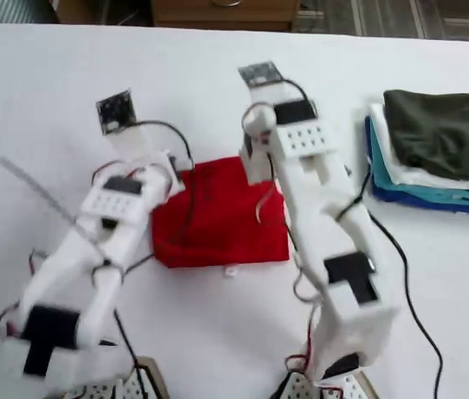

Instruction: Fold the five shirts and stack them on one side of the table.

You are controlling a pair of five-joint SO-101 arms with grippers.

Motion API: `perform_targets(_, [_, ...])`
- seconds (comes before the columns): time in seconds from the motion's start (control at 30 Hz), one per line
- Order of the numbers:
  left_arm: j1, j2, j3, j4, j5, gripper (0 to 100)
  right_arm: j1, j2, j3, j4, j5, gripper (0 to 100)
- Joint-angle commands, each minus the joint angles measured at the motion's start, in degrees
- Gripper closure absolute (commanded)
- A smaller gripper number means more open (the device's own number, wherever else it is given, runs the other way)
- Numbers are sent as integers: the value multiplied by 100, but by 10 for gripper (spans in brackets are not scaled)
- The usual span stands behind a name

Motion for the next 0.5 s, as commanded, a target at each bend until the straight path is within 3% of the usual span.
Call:
perform_targets(0.0, [-70,826,-910,158,229,969,-48,-1305,1952,-1059,70,977])
perform_targets(0.2, [-105,1714,-1429,141,264,972,4,-2062,4009,-1877,413,977])
perform_targets(0.47, [-378,2426,-1798,158,264,972,66,-2149,4686,-2105,563,977])
